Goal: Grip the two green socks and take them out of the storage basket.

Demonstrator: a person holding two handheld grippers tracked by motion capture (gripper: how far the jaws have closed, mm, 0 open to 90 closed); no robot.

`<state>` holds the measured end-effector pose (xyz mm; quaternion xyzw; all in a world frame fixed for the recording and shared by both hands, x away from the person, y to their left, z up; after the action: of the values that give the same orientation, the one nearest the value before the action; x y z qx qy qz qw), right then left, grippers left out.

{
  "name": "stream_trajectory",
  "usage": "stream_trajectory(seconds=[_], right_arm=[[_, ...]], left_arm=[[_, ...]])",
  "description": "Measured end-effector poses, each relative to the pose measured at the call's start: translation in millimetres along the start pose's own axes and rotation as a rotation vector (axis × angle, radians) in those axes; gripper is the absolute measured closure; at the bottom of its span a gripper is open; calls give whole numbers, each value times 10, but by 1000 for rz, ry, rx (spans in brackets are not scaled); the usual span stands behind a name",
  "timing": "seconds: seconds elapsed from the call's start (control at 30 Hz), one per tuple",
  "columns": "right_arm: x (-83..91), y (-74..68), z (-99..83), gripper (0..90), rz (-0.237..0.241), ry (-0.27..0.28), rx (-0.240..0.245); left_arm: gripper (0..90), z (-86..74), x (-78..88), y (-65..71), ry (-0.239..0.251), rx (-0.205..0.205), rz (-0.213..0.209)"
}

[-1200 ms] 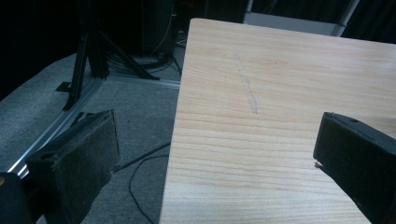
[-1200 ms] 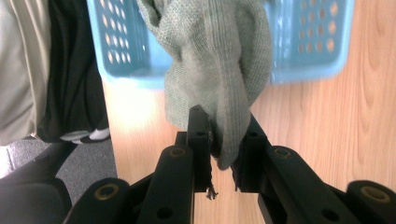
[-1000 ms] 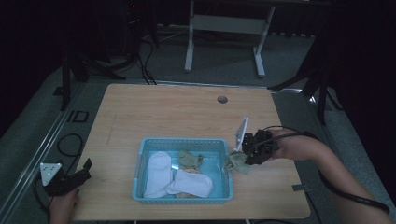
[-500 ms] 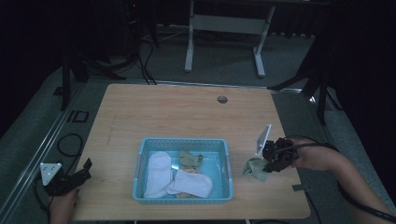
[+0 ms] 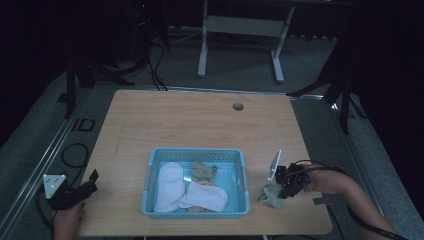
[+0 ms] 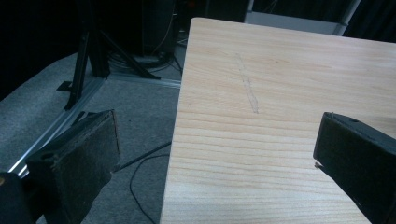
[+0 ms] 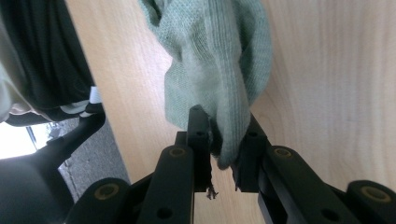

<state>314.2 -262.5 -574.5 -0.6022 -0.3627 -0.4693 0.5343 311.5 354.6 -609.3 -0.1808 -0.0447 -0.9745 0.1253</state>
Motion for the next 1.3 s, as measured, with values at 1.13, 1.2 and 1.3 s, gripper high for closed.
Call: stream_trajectory(seconds=[1.13,1.2,1.3], right_arm=[[471,194,326,393,-122,10,6],[488,184,365,395,-122,10,13],[529,156,485,406,-124,2,36]], left_arm=[[7,0,3,0,1,0,1],[7,0,4,-2,1,-1,0],[7,0,4,-2,1,-1,-2]])
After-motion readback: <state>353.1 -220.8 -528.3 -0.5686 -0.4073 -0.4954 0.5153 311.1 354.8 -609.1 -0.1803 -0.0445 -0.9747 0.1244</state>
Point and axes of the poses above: each handheld gripper's, and its own axes: x roughly backward along the jaws, z roughly out of its top, y roughly to its right, the point moved 10 cm from there along -x, roughly forward along the jaws, and after that the axes turned 12 degrees about z, right-handed, at the moved point
